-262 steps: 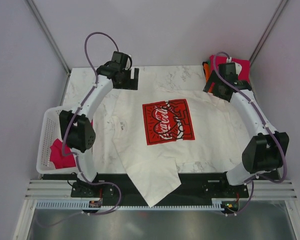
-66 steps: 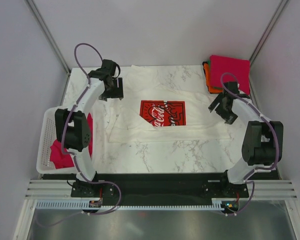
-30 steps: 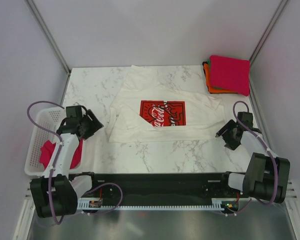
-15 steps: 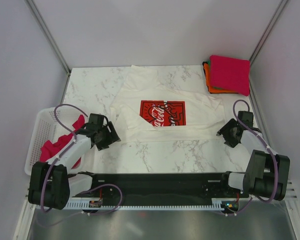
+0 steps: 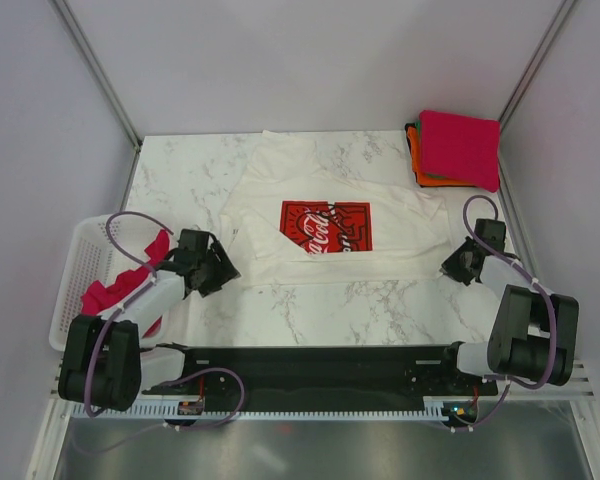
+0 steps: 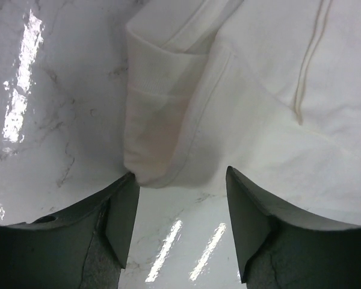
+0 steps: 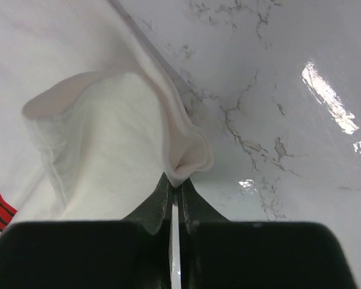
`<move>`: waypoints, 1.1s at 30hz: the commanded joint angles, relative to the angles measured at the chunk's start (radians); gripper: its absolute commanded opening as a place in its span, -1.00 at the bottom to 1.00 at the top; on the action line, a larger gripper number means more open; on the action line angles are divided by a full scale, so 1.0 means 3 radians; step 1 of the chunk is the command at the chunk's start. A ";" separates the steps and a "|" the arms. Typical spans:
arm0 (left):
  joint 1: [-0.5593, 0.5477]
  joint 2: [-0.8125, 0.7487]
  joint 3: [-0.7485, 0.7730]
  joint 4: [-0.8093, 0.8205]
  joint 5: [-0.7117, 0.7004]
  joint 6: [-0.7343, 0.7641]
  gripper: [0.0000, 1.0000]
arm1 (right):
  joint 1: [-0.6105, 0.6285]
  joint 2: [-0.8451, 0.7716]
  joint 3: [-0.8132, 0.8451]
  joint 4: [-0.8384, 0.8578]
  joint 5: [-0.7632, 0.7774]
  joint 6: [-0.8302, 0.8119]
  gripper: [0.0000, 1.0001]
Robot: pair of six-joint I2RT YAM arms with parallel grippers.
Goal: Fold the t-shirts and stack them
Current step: Fold the tshirt
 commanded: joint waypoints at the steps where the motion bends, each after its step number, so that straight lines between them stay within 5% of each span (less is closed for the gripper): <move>1: -0.0001 0.0212 -0.0078 0.0153 -0.0199 -0.0129 0.32 | -0.0018 0.0090 -0.0041 0.0092 0.0125 -0.0036 -1.00; 3: 0.0004 0.0263 -0.0002 0.0194 -0.0240 -0.0124 0.22 | -0.0013 0.0161 -0.0006 0.0092 0.0125 0.0000 -1.00; 7: 0.0004 0.0299 0.0279 0.0251 -0.0297 -0.0063 -0.46 | -0.0013 0.0304 0.0224 -0.0087 0.0130 0.0102 -1.00; 11: 0.0004 0.0300 0.1075 -0.0275 -0.0276 0.0014 -0.69 | -0.0048 0.0372 0.1093 -0.0664 -0.0023 0.0056 -1.00; 15: 0.0213 -0.0169 0.1720 -0.0674 -0.0297 0.0009 -0.72 | -0.0166 -0.0088 0.1661 -0.1038 -0.0105 0.0051 -1.00; 18: 0.0239 -0.0471 0.1737 -0.0884 -0.0338 0.0055 -0.71 | -0.0228 -0.0375 0.1652 -0.1237 -0.0197 0.0000 -1.00; 27: 0.0239 -0.1326 0.0455 -0.1007 -0.0108 -0.0287 -0.64 | -0.0263 -0.1065 0.0461 -0.1258 -0.0183 -0.0021 -1.00; 33: 0.0188 -0.2052 0.0136 -0.1334 -0.0164 -0.0666 -0.53 | -0.0432 -0.1459 0.0082 -0.1422 -0.0065 0.0168 -1.00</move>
